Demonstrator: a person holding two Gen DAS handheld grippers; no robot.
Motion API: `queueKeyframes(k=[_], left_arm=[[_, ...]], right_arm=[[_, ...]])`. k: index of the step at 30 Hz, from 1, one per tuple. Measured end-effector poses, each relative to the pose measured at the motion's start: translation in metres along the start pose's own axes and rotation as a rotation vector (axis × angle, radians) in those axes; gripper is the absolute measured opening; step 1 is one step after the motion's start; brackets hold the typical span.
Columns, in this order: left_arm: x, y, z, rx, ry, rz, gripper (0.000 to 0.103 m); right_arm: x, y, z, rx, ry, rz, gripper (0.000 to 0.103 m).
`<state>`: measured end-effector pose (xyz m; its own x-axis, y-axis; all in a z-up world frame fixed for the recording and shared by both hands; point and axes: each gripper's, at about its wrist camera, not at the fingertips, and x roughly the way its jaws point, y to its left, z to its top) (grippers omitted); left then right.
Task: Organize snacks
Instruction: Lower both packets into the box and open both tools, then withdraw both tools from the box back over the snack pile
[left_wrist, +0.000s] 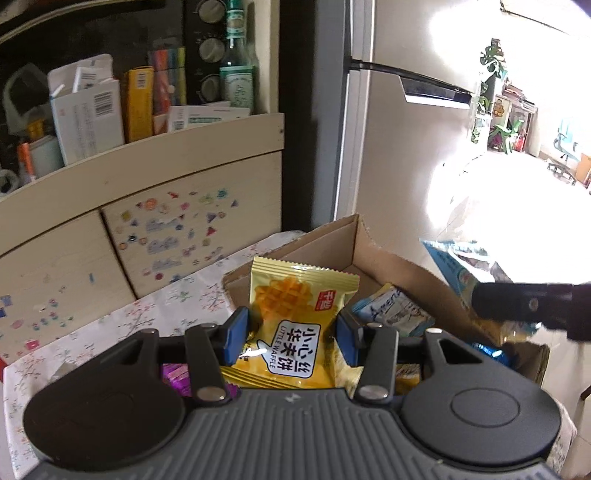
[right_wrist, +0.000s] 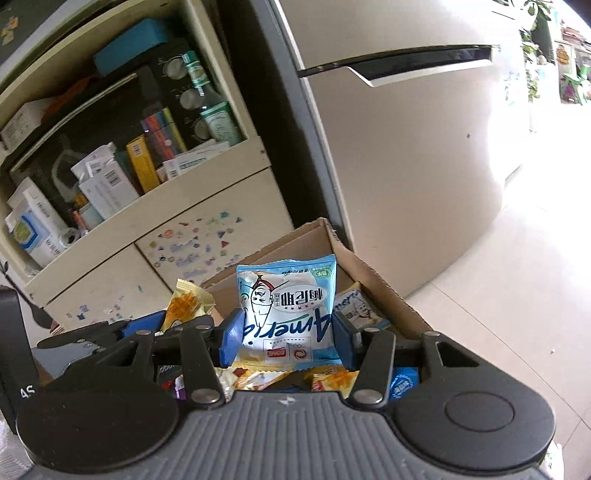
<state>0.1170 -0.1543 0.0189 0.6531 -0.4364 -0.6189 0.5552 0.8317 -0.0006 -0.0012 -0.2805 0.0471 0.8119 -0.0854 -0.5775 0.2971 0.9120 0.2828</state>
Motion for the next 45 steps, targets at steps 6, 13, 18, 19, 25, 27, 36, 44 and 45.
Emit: queueKeyframes(k=[6,13,18,19,25,27,36,44,45], left_arm=[[0.021,-0.01,0.004,-0.008,0.005,-0.021,0.05],[0.015,-0.013,0.006,-0.03,-0.032,0.002,0.086],[0.002,-0.009,0.012,-0.039,-0.046,0.019,0.089],[0.001,-0.008,0.013,-0.041,-0.042,0.022,0.09],[-0.013,0.005,0.012,-0.058,-0.025,0.049,0.09],[-0.019,0.011,0.011,-0.058,-0.023,0.063,0.09],[-0.039,0.043,-0.001,-0.074,0.012,0.105,0.091],[-0.056,0.079,-0.011,-0.076,0.033,0.168,0.091],[-0.059,0.084,-0.012,-0.081,0.034,0.178,0.091]], right_arm=[[0.007,-0.012,0.0,0.071,0.011,-0.044,0.058],[0.009,-0.022,-0.001,0.154,0.018,-0.054,0.066],[0.008,-0.019,-0.002,0.141,0.013,-0.048,0.068],[0.008,-0.018,-0.002,0.139,0.015,-0.044,0.068],[0.01,-0.011,-0.002,0.11,0.023,-0.02,0.068],[0.012,-0.007,-0.003,0.097,0.024,-0.01,0.069],[0.012,0.018,-0.006,0.017,0.022,0.048,0.073],[0.015,0.044,-0.013,-0.076,0.033,0.101,0.079],[0.016,0.048,-0.014,-0.089,0.036,0.108,0.079]])
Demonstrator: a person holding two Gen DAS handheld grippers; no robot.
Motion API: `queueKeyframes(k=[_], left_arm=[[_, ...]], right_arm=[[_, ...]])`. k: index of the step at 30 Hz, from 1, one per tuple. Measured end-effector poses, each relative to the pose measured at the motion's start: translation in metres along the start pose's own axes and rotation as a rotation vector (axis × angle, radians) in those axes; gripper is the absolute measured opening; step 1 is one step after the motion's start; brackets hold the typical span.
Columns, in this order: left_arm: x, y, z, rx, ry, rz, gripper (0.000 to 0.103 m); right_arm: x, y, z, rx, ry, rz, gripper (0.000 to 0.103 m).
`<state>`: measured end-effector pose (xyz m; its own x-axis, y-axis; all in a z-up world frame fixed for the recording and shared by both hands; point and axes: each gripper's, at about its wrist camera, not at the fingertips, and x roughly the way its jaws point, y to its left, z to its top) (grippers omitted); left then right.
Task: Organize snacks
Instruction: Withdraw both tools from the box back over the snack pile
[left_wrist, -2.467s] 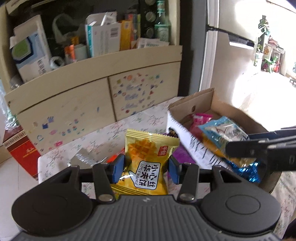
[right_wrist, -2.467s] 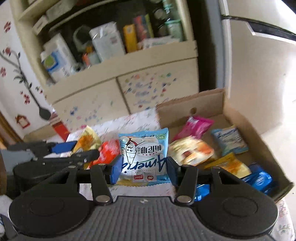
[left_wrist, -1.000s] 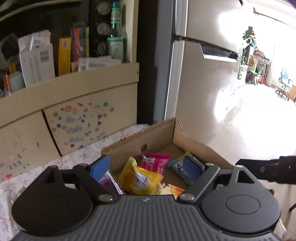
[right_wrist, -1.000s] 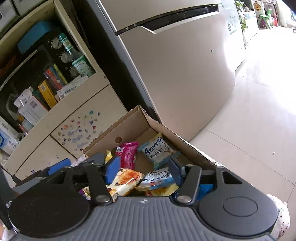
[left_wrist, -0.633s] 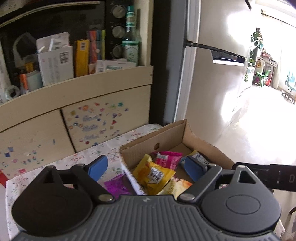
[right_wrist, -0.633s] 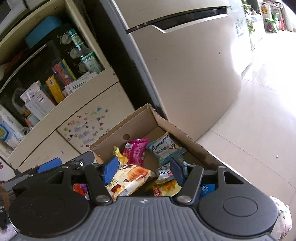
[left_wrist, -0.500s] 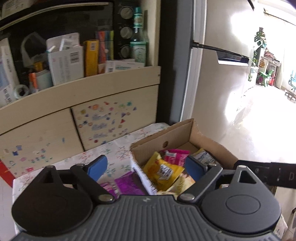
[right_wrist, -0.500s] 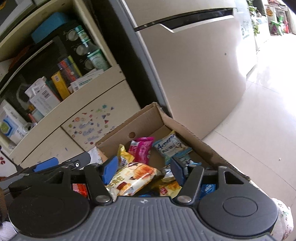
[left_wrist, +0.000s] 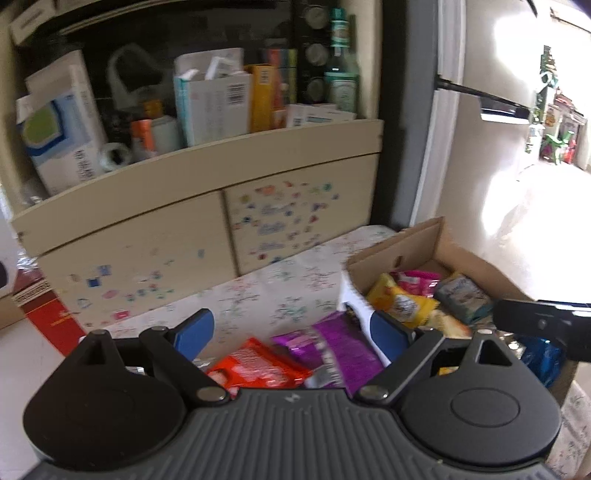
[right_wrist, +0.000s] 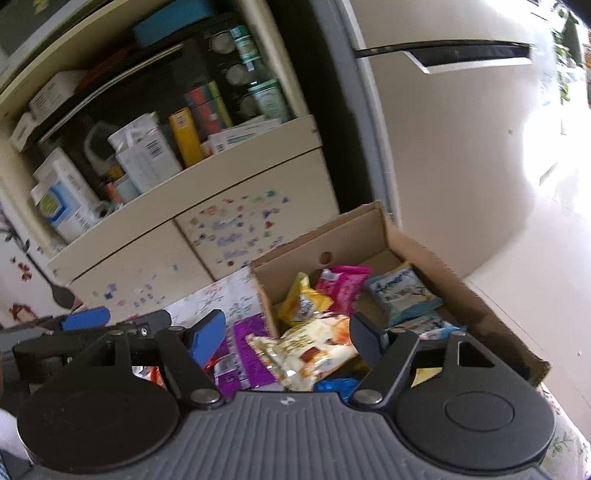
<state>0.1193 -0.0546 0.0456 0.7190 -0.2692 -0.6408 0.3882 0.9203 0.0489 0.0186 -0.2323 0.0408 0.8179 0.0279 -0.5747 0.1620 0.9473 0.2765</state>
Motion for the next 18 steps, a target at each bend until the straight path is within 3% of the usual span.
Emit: queueKeyframes(k=[18], left_arm=[[0.01,0.1,-0.026,-0.12,0.068,0.175,0.092]], right_arm=[[0.023,0.049,-0.018,-0.133,0.08,0.098,0.08]])
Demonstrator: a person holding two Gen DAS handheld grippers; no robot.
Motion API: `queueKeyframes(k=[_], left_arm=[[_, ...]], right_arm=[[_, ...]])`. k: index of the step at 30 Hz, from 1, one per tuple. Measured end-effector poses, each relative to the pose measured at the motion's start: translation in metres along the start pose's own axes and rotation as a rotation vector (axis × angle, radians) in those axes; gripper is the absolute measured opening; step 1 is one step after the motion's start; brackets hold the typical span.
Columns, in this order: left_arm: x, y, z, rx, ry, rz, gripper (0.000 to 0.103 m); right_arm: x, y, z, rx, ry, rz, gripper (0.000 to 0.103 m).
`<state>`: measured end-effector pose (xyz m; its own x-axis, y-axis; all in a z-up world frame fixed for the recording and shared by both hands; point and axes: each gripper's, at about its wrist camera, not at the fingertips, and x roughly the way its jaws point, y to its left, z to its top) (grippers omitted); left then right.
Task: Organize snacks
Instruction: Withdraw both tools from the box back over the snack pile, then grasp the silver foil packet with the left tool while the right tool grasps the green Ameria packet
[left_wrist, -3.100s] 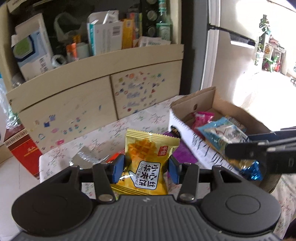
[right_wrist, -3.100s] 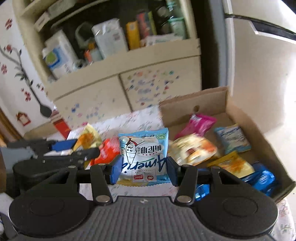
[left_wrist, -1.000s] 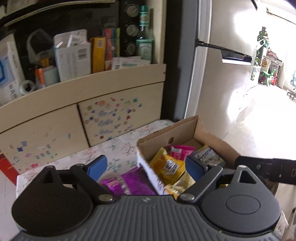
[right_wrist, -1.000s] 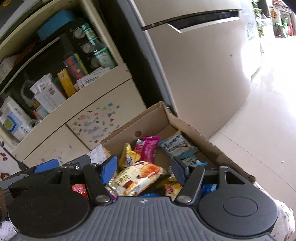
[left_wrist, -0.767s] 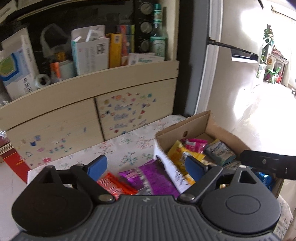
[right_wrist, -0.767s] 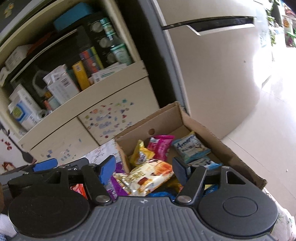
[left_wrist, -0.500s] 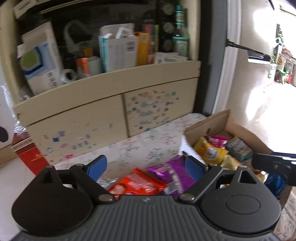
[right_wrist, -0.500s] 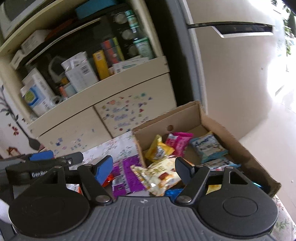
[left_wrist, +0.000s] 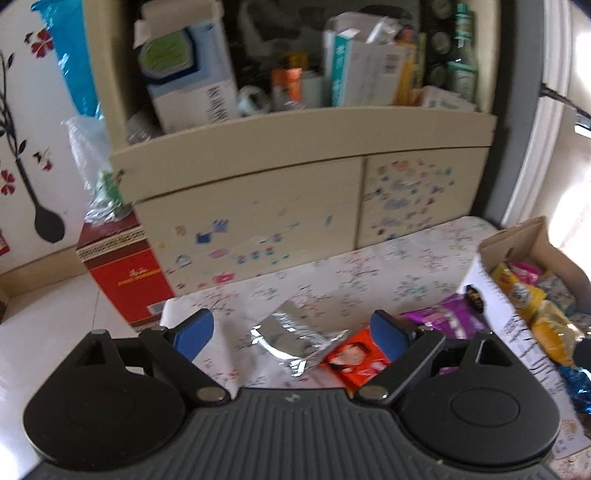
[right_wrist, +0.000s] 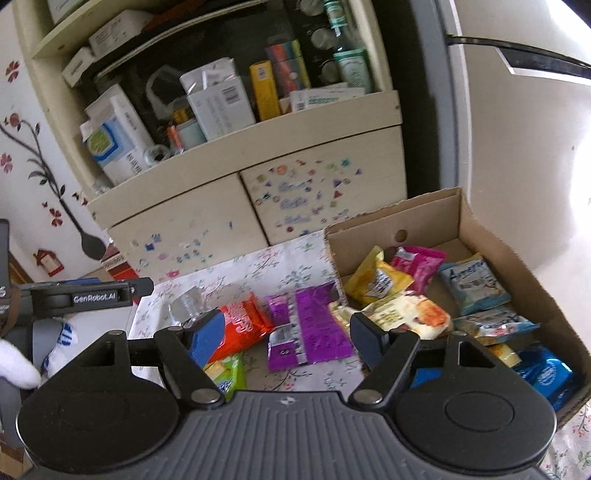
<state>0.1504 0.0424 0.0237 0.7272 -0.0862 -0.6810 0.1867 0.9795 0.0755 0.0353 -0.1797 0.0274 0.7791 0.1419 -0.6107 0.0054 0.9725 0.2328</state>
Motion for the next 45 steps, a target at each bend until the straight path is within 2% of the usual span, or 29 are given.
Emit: queueKeyframes(k=[5,17,22,25,27,35,45], left_arm=[[0.018,0.013,-0.005,-0.01,0.028,0.015,0.092],[0.062,0.003,-0.014,0.085,0.077,-0.056,0.092],[0.081,0.003,-0.016,0.037,0.118,-0.07,0.092],[0.094,0.008,-0.013,-0.058,0.151,-0.079,0.092],[0.102,0.01,-0.011,-0.112,0.17,-0.071,0.092],[0.127,0.011,-0.01,-0.214,0.213,-0.015,0.092],[0.144,0.015,-0.023,-0.154,0.246,0.026,0.091]], right_arm=[[0.012,0.009,-0.006,-0.016,0.042,0.022,0.08],[0.047,0.025,-0.023,-0.025,0.154,0.041,0.08],[0.063,0.035,-0.03,-0.055,0.189,0.043,0.08],[0.072,0.039,-0.034,-0.069,0.206,0.042,0.08],[0.077,0.041,-0.037,-0.077,0.216,0.041,0.08],[0.096,0.051,-0.047,-0.097,0.254,0.061,0.08],[0.114,0.056,-0.056,-0.108,0.262,0.056,0.08]])
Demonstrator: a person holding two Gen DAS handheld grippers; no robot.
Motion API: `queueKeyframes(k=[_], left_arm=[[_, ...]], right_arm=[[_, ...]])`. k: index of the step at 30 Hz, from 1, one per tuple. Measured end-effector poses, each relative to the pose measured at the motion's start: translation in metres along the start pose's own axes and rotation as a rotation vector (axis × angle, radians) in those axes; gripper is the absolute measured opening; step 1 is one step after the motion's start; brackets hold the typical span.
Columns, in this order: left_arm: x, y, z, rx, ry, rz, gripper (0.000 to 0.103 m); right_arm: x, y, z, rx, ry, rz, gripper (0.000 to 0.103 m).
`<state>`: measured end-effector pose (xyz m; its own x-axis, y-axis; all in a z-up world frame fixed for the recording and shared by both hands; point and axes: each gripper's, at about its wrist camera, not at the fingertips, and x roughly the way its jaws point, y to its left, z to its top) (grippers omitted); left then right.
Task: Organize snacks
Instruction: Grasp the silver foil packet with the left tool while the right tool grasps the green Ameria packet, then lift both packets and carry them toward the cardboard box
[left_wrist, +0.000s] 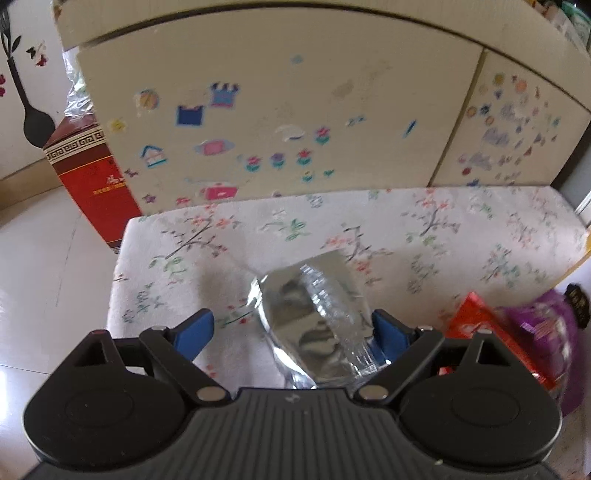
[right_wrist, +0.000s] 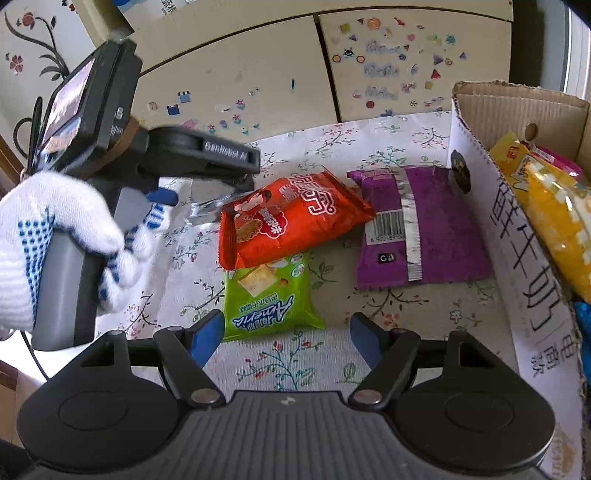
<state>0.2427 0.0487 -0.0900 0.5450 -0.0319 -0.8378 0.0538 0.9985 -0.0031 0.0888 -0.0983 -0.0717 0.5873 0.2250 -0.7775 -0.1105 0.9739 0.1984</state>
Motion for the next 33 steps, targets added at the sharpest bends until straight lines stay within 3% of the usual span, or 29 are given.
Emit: queueKeyframes(k=[10,15,20,25,29,32,33], left_arm=[[-0.01,0.028,-0.013,0.088,-0.01,-0.046,0.075],[-0.019,0.026,-0.012,0.17,-0.071,-0.063,0.076],[-0.023,0.026,-0.004,0.142,-0.102,-0.092,0.082],[-0.015,0.018,-0.002,0.216,-0.11,-0.041,0.084],[-0.006,0.018,-0.002,0.225,-0.105,-0.031,0.083],[-0.003,0.015,-0.004,0.25,-0.106,-0.034,0.071],[-0.004,0.015,-0.004,0.25,-0.111,-0.046,0.061]], right_arm=[[0.001,0.013,-0.005,-0.038,-0.021,-0.003,0.084],[0.004,0.017,-0.003,-0.064,-0.029,-0.011,0.084],[0.007,0.021,-0.003,-0.101,-0.043,-0.038,0.084],[0.011,0.023,-0.001,-0.145,-0.056,-0.075,0.068],[0.012,0.02,0.001,-0.154,-0.06,-0.075,0.06],[0.01,0.018,0.001,-0.15,-0.058,-0.071,0.058],[0.01,0.018,0.001,-0.149,-0.057,-0.071,0.058]])
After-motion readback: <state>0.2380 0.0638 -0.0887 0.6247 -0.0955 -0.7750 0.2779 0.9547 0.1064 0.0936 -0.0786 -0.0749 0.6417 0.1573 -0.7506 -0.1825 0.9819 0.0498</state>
